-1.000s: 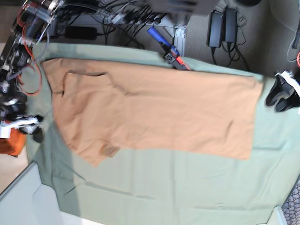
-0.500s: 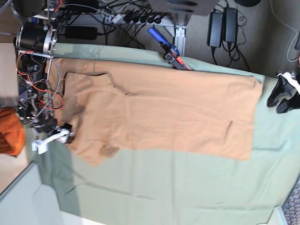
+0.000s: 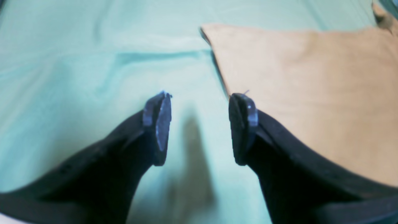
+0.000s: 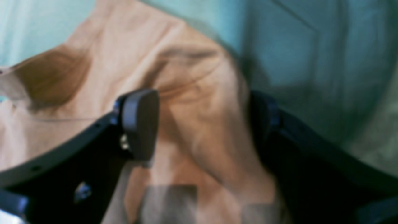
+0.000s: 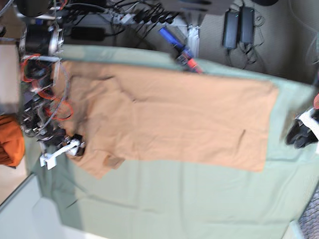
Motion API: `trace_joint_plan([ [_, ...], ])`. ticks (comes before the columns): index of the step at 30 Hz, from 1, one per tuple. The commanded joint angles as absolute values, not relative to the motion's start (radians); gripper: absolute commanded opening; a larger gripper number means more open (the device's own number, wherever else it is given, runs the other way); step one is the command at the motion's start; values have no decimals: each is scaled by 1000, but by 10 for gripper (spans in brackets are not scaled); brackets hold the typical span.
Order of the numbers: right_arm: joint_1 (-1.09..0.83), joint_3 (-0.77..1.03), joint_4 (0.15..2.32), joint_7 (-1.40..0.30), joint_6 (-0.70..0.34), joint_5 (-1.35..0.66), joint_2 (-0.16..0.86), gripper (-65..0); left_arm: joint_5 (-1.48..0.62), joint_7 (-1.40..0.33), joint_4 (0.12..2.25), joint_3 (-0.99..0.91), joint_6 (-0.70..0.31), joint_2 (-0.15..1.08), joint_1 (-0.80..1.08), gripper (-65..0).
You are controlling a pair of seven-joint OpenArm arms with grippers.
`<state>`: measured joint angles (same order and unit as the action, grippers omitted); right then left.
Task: Fold the T-shirt properly
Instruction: 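Grasp the sleeve edge with the right gripper and hem with the left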
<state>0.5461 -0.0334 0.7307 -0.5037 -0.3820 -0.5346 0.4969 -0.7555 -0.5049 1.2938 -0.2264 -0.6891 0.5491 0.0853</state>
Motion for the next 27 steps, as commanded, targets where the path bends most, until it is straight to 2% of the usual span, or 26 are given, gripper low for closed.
trace_joint_plan([
  [1,570,-29,744,-498,-472,-540,512,-228,-770,-485,1266,-202,-698,568,30,-317],
  [6,570,-30,744,-498,-472,-542,513,-228,-770,-472,1065,-70,-698,561,-153,-317],
  [11,570,-30,744,-498,-472,-542,512,-228,-769,-472,972,-12,-698,545,-250,-317],
  [27,570,-29,744,-498,-472,-542,512,-228,-726,-468,947,40,-698,443,-285,-319],
])
